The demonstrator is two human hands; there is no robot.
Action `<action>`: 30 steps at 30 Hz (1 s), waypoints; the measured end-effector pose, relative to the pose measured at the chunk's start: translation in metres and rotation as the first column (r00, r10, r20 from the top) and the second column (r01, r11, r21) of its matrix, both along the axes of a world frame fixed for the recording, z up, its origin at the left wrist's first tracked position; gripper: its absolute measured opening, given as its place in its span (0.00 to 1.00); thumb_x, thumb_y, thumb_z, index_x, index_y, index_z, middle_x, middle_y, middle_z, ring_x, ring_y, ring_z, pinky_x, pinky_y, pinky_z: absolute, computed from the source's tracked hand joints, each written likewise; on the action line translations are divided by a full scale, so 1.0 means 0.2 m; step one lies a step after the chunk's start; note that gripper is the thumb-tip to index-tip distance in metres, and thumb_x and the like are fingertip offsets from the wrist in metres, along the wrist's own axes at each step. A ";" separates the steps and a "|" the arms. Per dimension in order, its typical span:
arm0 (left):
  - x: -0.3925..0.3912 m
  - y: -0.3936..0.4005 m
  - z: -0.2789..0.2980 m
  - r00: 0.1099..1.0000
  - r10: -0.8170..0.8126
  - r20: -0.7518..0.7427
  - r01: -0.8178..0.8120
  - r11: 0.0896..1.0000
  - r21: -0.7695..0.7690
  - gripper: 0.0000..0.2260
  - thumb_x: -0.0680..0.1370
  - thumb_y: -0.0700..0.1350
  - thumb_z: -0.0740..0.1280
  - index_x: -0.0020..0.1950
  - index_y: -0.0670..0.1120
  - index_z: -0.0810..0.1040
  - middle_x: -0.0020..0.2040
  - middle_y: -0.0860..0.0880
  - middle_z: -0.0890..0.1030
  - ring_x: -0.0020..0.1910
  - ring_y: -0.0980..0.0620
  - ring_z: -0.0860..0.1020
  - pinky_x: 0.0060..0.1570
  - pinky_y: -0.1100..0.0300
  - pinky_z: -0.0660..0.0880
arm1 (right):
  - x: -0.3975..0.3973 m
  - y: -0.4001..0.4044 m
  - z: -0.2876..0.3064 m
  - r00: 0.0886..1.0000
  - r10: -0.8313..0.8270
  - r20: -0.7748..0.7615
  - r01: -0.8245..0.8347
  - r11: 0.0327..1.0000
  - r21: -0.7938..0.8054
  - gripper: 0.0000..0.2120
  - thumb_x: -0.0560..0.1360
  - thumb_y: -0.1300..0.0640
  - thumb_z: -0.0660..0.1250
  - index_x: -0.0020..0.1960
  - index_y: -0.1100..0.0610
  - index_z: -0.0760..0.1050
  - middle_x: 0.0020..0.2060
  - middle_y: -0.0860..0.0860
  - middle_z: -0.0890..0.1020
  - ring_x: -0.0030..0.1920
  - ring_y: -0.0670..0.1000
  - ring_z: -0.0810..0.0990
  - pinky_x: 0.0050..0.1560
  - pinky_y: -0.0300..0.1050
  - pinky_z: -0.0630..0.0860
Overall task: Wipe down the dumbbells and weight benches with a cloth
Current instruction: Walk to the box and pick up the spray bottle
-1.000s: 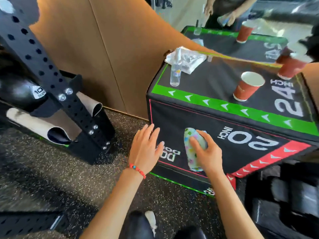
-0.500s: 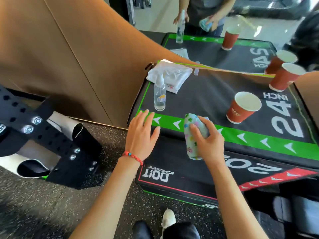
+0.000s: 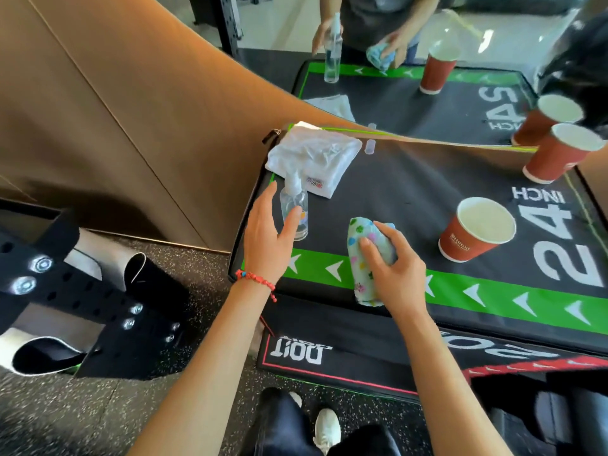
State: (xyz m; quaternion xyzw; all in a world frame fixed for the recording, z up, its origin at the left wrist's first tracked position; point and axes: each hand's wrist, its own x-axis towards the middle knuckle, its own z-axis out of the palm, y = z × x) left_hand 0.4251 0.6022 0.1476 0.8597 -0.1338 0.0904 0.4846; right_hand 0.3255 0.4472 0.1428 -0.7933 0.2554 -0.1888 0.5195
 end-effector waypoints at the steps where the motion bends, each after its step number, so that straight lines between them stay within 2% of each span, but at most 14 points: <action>1: 0.02 -0.01 0.00 1.000 -0.018 -0.003 0.017 0.999 -0.028 0.25 0.77 0.52 0.63 0.71 0.41 0.66 0.69 0.46 0.70 0.67 0.52 0.68 0.63 0.67 0.62 | 0.01 0.00 0.00 1.000 -0.012 0.003 0.012 1.000 0.003 0.10 0.73 0.53 0.68 0.54 0.45 0.76 0.40 0.35 0.77 0.39 0.28 0.74 0.40 0.21 0.67; 3: 0.06 -0.04 -0.01 0.998 -0.067 -0.013 0.065 0.994 -0.091 0.25 0.75 0.54 0.63 0.68 0.41 0.70 0.65 0.48 0.74 0.62 0.55 0.71 0.59 0.70 0.66 | 0.02 0.01 0.00 0.999 -0.033 0.008 0.033 0.999 0.003 0.09 0.73 0.53 0.68 0.52 0.43 0.75 0.39 0.33 0.77 0.40 0.29 0.75 0.40 0.22 0.68; 5: 0.09 -0.05 -0.03 0.994 -0.110 -0.016 0.107 0.986 -0.128 0.23 0.74 0.53 0.65 0.66 0.43 0.72 0.59 0.53 0.75 0.55 0.58 0.73 0.52 0.77 0.66 | 0.02 0.03 0.01 0.998 -0.056 0.008 0.056 0.998 0.002 0.09 0.73 0.53 0.68 0.51 0.41 0.74 0.40 0.33 0.77 0.40 0.29 0.75 0.40 0.21 0.68; 8: 0.12 -0.06 -0.04 0.992 -0.121 -0.019 0.117 0.982 -0.147 0.20 0.73 0.49 0.67 0.62 0.41 0.73 0.52 0.53 0.76 0.48 0.59 0.74 0.45 0.79 0.65 | 0.03 0.05 0.01 0.994 -0.109 0.000 0.109 0.994 0.003 0.09 0.73 0.53 0.68 0.51 0.41 0.74 0.40 0.33 0.76 0.40 0.28 0.75 0.40 0.21 0.67; 11: 0.14 -0.05 -0.04 0.988 -0.148 -0.050 0.136 0.972 -0.190 0.16 0.75 0.43 0.70 0.60 0.39 0.74 0.49 0.52 0.76 0.45 0.62 0.74 0.42 0.79 0.66 | 0.02 0.08 -0.01 0.984 -0.178 0.000 0.178 0.983 0.049 0.09 0.73 0.51 0.68 0.53 0.45 0.76 0.41 0.36 0.79 0.41 0.32 0.77 0.42 0.25 0.72; 13: 0.15 -0.04 -0.04 0.980 -0.190 -0.061 0.173 0.962 -0.210 0.15 0.75 0.41 0.69 0.60 0.39 0.74 0.46 0.56 0.75 0.44 0.69 0.75 0.41 0.78 0.66 | 0.01 0.10 -0.01 0.975 -0.223 0.000 0.222 0.972 0.071 0.11 0.73 0.50 0.68 0.54 0.45 0.77 0.42 0.38 0.80 0.42 0.35 0.78 0.44 0.30 0.74; 15: 0.15 -0.03 -0.04 0.969 -0.239 -0.067 0.217 0.946 -0.240 0.15 0.75 0.41 0.69 0.60 0.38 0.73 0.46 0.60 0.74 0.44 0.73 0.74 0.41 0.78 0.67 | -0.01 0.13 -0.01 0.964 -0.267 0.010 0.265 0.961 0.076 0.10 0.73 0.51 0.69 0.54 0.45 0.77 0.43 0.39 0.81 0.42 0.35 0.78 0.44 0.30 0.74; 17: 0.13 -0.02 -0.03 0.951 -0.299 -0.081 0.263 0.919 -0.294 0.17 0.74 0.46 0.69 0.58 0.39 0.74 0.46 0.59 0.75 0.43 0.69 0.75 0.42 0.76 0.69 | -0.03 0.16 0.00 0.949 -0.314 0.023 0.312 0.948 0.070 0.10 0.73 0.52 0.69 0.53 0.44 0.77 0.42 0.37 0.80 0.42 0.33 0.77 0.43 0.26 0.72; 19: 0.10 -0.02 -0.01 0.919 -0.385 -0.088 0.329 0.870 -0.366 0.19 0.72 0.52 0.67 0.56 0.41 0.74 0.44 0.56 0.77 0.41 0.60 0.78 0.43 0.70 0.73 | -0.07 0.19 0.00 0.932 -0.360 0.041 0.357 0.931 0.077 0.10 0.73 0.52 0.69 0.53 0.44 0.76 0.43 0.36 0.79 0.42 0.32 0.77 0.45 0.26 0.71; 21: 0.05 -0.03 0.00 0.877 -0.474 -0.078 0.402 0.814 -0.419 0.16 0.71 0.54 0.64 0.53 0.45 0.73 0.41 0.54 0.77 0.38 0.53 0.78 0.40 0.67 0.74 | -0.13 0.22 0.00 0.907 -0.417 0.051 0.412 0.907 0.084 0.11 0.72 0.52 0.69 0.54 0.44 0.76 0.45 0.39 0.80 0.44 0.34 0.77 0.47 0.28 0.72; 24: -0.04 -0.07 0.01 0.815 -0.574 -0.084 0.482 0.751 -0.452 0.11 0.72 0.54 0.63 0.48 0.49 0.72 0.36 0.55 0.76 0.34 0.53 0.77 0.38 0.62 0.75 | -0.24 0.26 0.00 0.863 -0.503 0.051 0.498 0.863 0.082 0.10 0.72 0.52 0.69 0.53 0.42 0.76 0.45 0.37 0.80 0.45 0.33 0.76 0.49 0.27 0.70; 26: -0.11 -0.11 0.00 0.766 -0.634 -0.109 0.520 0.710 -0.476 0.11 0.72 0.56 0.62 0.46 0.49 0.72 0.33 0.57 0.75 0.32 0.52 0.74 0.35 0.58 0.75 | -0.33 0.29 -0.01 0.834 -0.550 0.045 0.546 0.834 0.084 0.11 0.72 0.52 0.69 0.52 0.41 0.75 0.44 0.35 0.79 0.44 0.31 0.76 0.49 0.28 0.71; 30: -0.31 -0.18 -0.03 0.657 -0.743 -0.130 0.608 0.624 -0.491 0.14 0.71 0.57 0.61 0.44 0.47 0.71 0.32 0.52 0.71 0.28 0.52 0.72 0.31 0.64 0.73 | -0.56 0.34 -0.04 0.764 -0.644 0.038 0.641 0.764 0.078 0.10 0.72 0.53 0.70 0.52 0.42 0.76 0.43 0.37 0.80 0.43 0.33 0.77 0.49 0.30 0.72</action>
